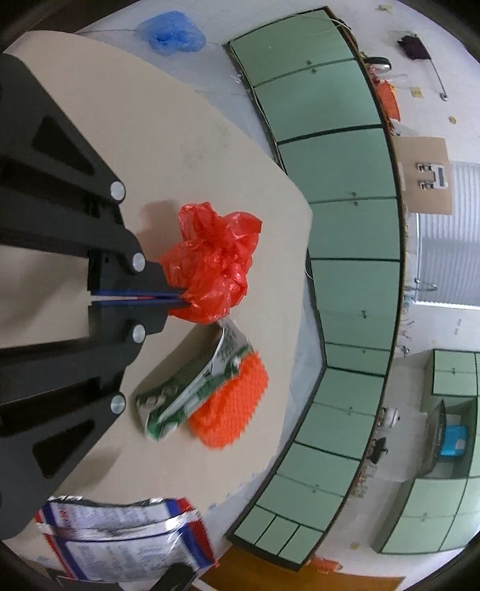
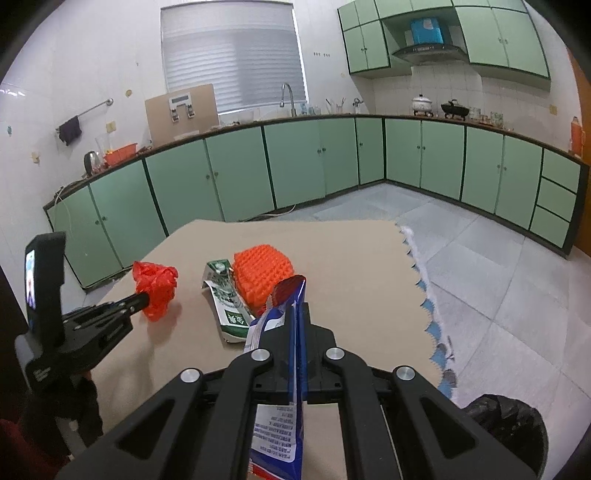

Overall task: Collect trash
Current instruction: 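Carry the red bag and snack wrapper over the black bin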

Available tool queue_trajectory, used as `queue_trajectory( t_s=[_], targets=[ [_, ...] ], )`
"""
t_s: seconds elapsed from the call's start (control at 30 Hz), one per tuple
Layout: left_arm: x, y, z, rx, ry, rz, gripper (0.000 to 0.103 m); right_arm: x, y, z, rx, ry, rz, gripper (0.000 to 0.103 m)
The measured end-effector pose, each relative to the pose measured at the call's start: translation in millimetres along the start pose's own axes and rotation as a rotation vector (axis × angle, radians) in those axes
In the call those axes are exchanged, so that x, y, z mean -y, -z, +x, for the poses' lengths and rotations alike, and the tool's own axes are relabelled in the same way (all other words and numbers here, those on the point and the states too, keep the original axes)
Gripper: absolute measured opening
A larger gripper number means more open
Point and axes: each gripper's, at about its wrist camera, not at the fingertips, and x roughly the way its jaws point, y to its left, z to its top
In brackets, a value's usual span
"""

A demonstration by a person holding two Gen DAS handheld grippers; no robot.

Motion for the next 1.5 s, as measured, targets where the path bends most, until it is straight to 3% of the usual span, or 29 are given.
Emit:
queue_trajectory(
  t_s=[0.33, 0.77, 1.2, 1.5],
  targets=[
    [49, 5, -48, 0.047, 0.104, 0.055, 0.000, 11, -7, -41, 0.059, 0.029, -0.002, 0.002],
    [129, 18, -87, 0.087, 0.257, 0.133, 0.000, 46, -3, -100, 0.120, 0.129, 0.009, 0.002],
    [213, 44, -110, 0.098, 0.390, 0.226, 0.000, 107, 14, -155, 0.158, 0.253, 0.069, 0.002],
    [283, 75, -114, 0.062, 0.545, 0.299, 0.000, 162, 39, -186, 0.150, 0.353, 0.128, 0.002]
  ],
)
